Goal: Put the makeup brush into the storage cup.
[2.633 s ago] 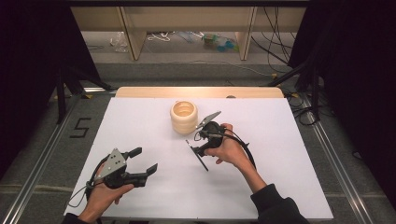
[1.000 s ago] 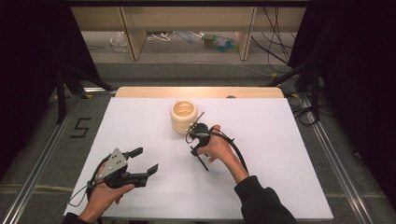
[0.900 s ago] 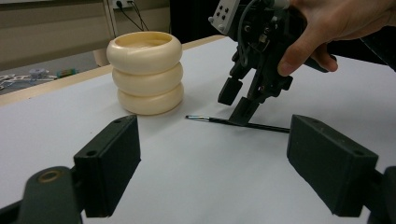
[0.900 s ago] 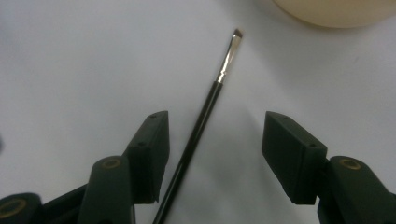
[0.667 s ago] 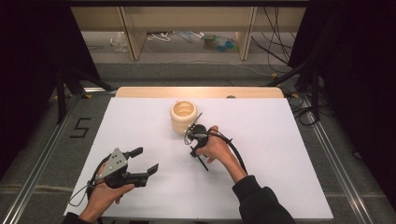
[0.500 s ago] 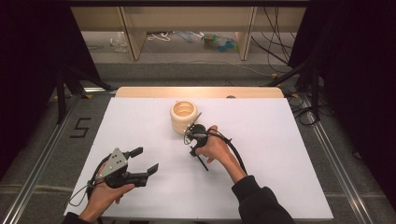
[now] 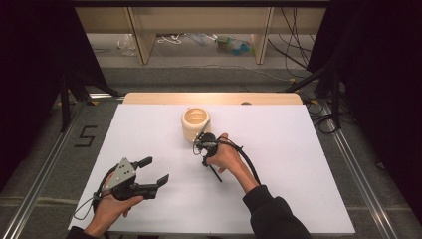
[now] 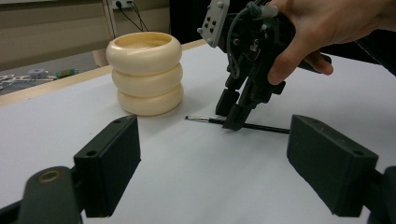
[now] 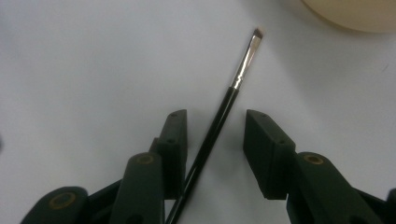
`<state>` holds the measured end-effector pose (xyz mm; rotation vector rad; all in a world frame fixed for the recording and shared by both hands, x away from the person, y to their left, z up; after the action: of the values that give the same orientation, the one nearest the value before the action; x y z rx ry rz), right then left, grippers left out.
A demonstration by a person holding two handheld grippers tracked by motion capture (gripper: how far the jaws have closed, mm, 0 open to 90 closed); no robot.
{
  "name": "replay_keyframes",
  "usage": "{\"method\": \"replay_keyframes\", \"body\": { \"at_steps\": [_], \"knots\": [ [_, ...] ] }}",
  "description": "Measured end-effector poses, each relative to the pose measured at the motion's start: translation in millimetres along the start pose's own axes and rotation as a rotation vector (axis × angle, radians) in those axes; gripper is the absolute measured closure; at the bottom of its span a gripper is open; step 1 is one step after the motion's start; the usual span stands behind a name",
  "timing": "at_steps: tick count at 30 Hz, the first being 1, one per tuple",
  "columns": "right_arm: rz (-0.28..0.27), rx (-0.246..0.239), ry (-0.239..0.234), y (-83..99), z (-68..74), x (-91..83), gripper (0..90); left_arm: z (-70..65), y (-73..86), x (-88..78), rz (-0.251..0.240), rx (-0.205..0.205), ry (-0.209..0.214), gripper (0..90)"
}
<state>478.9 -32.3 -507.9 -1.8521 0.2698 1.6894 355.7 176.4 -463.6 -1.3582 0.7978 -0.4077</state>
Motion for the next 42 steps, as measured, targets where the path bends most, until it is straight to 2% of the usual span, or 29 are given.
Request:
{"method": "replay_keyframes", "body": {
  "at_steps": [5,9,10,12,17,20,21,22,24,28,30,32,39,40,41,42],
  "knots": [
    [0.015,-0.016,0.006,-0.4,0.5,-0.2,65.4,-0.5,0.0,0.0,0.000,-0.002,0.001,17.6],
    [0.024,-0.005,0.002,-0.9,0.8,-0.2,68.1,-0.6,-0.1,0.8,-0.008,-0.004,0.007,17.6],
    [0.023,-0.006,0.001,-1.2,0.6,0.0,69.1,-1.4,0.3,0.1,-0.001,-0.015,0.001,17.6],
    [0.031,-0.013,0.000,-1.4,-0.2,-0.2,70.9,-0.5,0.0,0.4,-0.004,-0.003,0.005,17.5],
    [0.041,-0.006,-0.007,-1.9,-1.4,-0.2,74.6,-0.4,-0.1,0.5,-0.005,-0.005,0.004,17.6],
    [0.043,-0.028,-0.002,-2.7,-3.5,0.4,76.1,-0.5,0.0,0.5,-0.001,0.002,0.005,17.5],
    [0.059,-0.010,0.000,-3.4,-1.6,-0.1,76.6,-2.3,0.5,0.6,-0.001,-0.025,0.003,17.6],
    [0.052,-0.041,0.008,-3.8,-2.5,0.7,76.9,-2.4,0.5,0.9,-0.004,-0.029,0.005,17.6],
    [0.069,-0.031,0.009,-4.7,0.0,0.3,77.9,-1.2,0.2,0.5,-0.001,-0.013,0.002,17.6],
    [0.081,-0.027,0.000,-5.6,-0.5,0.3,79.9,-1.6,0.5,0.6,-0.001,-0.023,0.001,17.6],
    [0.085,-0.037,-0.001,-6.2,-1.4,0.5,80.9,-1.1,0.2,0.6,-0.002,-0.011,0.003,17.6],
    [0.093,-0.030,0.001,-7.2,-1.0,0.7,82.2,-1.6,0.6,0.6,-0.001,-0.025,0.000,17.6],
    [0.096,-0.040,0.006,-7.5,-0.7,1.1,84.2,-0.5,-0.3,0.7,-0.003,0.001,0.005,17.6],
    [0.096,-0.042,0.008,-7.7,-0.6,1.1,84.5,-1.9,0.3,0.6,-0.001,-0.022,0.002,17.6],
    [0.091,-0.056,0.010,-7.9,-1.1,1.4,84.9,-1.6,0.2,0.7,-0.002,-0.016,0.003,17.6],
    [0.095,-0.050,0.010,-8.2,-0.4,1.3,85.1,-1.5,0.4,0.7,-0.001,-0.019,0.002,17.6]
  ]
}}
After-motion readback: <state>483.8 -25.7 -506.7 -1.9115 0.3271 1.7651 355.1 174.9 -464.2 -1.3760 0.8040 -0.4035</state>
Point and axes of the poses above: each handheld gripper's, and its own axes: x roughly forward along the jaws, y roughly out of its underside, z roughly to its left, the point moved 5 cm from there along x, roughly forward along the jaws
